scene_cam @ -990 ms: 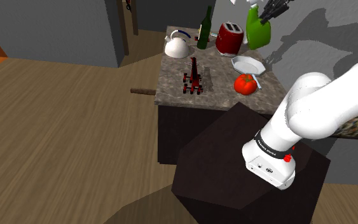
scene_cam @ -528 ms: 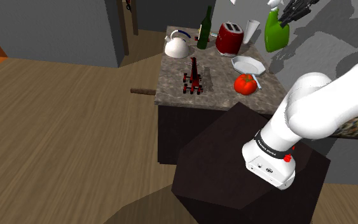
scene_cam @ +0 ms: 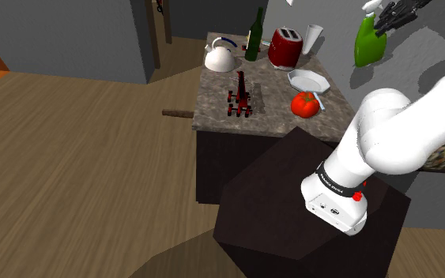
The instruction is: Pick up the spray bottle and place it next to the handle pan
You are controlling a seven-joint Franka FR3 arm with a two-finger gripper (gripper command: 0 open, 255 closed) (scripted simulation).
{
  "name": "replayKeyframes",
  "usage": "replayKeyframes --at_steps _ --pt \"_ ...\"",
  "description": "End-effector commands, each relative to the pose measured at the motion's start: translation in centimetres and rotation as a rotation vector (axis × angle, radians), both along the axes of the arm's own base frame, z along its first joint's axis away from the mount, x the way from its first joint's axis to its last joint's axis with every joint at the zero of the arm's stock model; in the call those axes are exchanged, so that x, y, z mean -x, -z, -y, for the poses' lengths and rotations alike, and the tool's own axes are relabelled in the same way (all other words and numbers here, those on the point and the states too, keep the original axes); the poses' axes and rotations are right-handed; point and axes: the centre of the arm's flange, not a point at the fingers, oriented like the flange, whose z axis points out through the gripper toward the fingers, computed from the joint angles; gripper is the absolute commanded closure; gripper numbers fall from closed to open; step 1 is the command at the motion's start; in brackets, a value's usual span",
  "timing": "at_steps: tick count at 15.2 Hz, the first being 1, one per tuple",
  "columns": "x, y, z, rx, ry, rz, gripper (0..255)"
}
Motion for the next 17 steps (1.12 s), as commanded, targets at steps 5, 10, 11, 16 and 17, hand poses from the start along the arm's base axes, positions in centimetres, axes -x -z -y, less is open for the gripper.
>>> replayKeyframes --at_steps 5,10,11,16,17 --pt "4.2 0.6 4.0 0.0 -0.001 -0.001 255" --pt "4.2 3.2 4.0 0.0 -0.001 -0.001 255" --pt "4.2 3.7 4.0 0.0 -0.001 -0.001 255" --pt "4.2 6.4 4.0 0.0 -0.001 -0.001 255" --pt "4.2 6.9 4.0 0.0 -0.001 -0.001 255"
